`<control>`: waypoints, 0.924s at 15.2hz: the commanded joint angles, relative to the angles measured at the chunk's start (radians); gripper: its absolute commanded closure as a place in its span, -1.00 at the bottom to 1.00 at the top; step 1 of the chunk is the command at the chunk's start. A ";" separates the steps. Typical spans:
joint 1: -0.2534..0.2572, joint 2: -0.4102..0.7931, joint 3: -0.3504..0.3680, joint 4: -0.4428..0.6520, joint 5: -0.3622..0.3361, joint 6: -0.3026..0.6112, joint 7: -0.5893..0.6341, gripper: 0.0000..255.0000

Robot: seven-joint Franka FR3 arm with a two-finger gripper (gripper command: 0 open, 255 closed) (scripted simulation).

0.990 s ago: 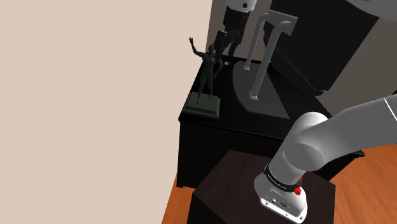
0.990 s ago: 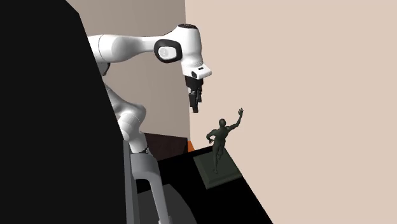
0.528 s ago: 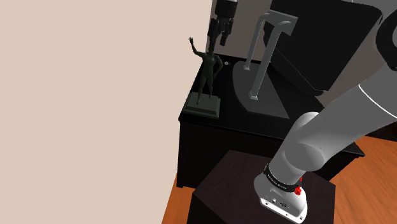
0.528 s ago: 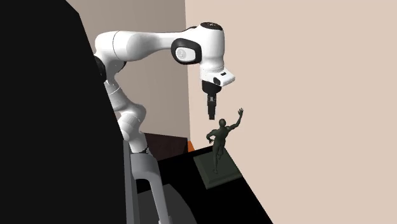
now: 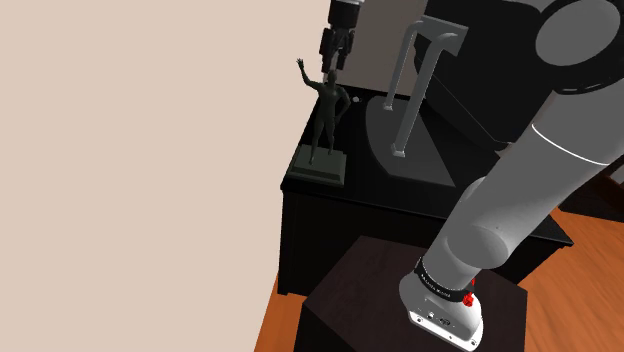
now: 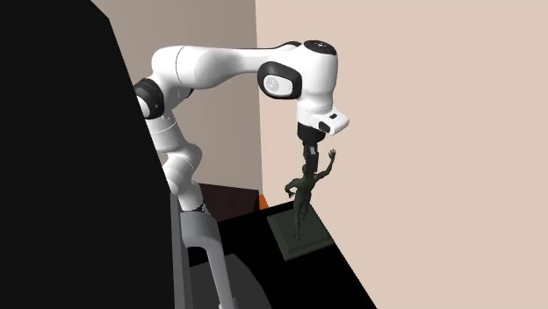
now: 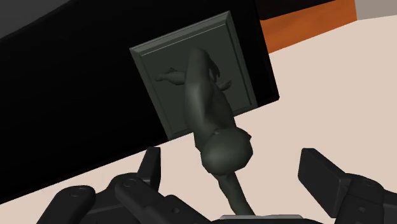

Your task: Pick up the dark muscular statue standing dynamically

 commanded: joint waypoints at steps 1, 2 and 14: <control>0.001 -0.007 0.001 -0.037 -0.001 0.030 0.000 -1.00; 0.000 -0.011 0.001 -0.055 -0.002 0.044 0.000 -1.00; -0.001 -0.014 0.000 -0.079 -0.002 0.065 -0.003 1.00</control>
